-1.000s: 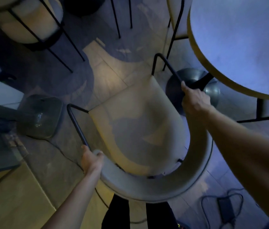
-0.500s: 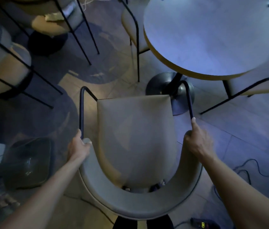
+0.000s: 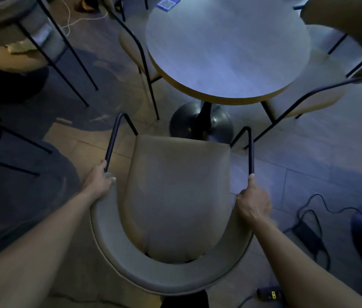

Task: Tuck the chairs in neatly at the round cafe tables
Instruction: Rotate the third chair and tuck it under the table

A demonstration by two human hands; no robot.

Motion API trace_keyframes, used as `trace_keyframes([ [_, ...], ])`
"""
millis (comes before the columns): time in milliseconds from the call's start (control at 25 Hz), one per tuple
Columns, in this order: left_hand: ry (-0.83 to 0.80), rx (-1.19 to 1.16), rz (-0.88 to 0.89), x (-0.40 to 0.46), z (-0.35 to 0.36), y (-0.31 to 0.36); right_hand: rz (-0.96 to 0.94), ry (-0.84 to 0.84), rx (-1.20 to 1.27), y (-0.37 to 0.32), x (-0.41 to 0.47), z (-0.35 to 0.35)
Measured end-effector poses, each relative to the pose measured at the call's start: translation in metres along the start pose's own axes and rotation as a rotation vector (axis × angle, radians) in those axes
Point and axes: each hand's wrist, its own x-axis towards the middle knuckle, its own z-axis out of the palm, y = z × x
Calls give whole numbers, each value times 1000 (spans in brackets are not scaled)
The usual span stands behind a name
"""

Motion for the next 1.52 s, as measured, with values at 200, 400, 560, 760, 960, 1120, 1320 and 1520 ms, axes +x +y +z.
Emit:
trace_keyframes([
  [200, 23, 65, -21, 3, 3, 3, 33, -15, 97, 1, 3, 4],
  [400, 22, 103, -10, 7, 5, -1, 54, -43, 103, -2, 9, 11],
  [560, 10, 176, 38, 11, 5, 2, 65, -51, 59, -2, 9, 10],
  [760, -40, 226, 104, 37, -16, 8, 130, -50, 136, -16, 4, 19],
  [960, -74, 329, 249, 91, -44, 31, 235, -18, 236, -45, -13, 39],
  [1120, -69, 390, 349, 126, -53, 47, 319, 5, 205, -60, -16, 58],
  [1320, -47, 449, 382, 131, -52, 46, 345, 15, 159, -66, -17, 57],
  [1520, -25, 521, 425, 129, -50, 48, 318, -14, 140, -68, -20, 46],
])
